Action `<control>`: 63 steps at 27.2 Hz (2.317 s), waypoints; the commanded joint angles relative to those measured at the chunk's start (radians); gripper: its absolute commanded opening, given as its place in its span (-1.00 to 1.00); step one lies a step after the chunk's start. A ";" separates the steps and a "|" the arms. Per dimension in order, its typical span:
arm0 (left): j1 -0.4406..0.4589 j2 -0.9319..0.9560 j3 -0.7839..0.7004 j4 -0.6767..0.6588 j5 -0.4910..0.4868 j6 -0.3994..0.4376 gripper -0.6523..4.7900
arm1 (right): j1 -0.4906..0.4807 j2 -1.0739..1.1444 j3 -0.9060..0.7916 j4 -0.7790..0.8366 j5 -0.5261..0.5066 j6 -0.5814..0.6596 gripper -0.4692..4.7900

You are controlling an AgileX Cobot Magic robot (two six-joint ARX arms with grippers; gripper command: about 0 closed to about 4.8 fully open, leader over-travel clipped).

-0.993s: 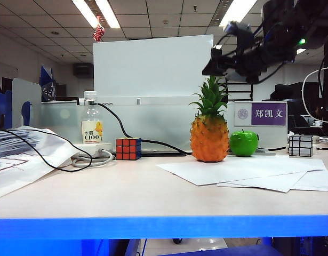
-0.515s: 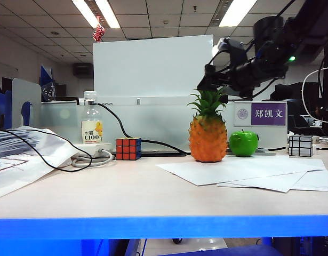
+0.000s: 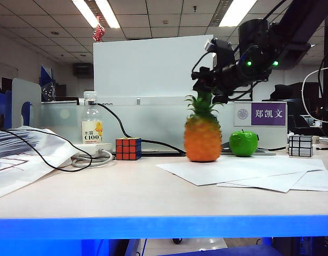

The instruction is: Arrange all the fruits from large to small from left to right in a row.

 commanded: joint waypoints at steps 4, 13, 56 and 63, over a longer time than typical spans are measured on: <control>0.001 0.001 0.003 -0.017 -0.019 0.029 -0.43 | 0.000 -0.007 0.025 -0.005 -0.144 0.086 -0.84; 0.001 0.003 0.003 -0.058 -0.067 0.150 -0.43 | 0.125 -0.094 0.031 -0.076 -0.285 0.076 -0.84; 0.001 0.000 0.029 -0.093 -0.303 0.362 -0.43 | 0.731 -0.574 -0.620 0.005 0.097 -0.125 -0.84; 0.001 0.000 0.029 -0.100 -0.303 0.363 -0.43 | 0.718 -0.570 -0.621 0.003 0.124 -0.130 -0.84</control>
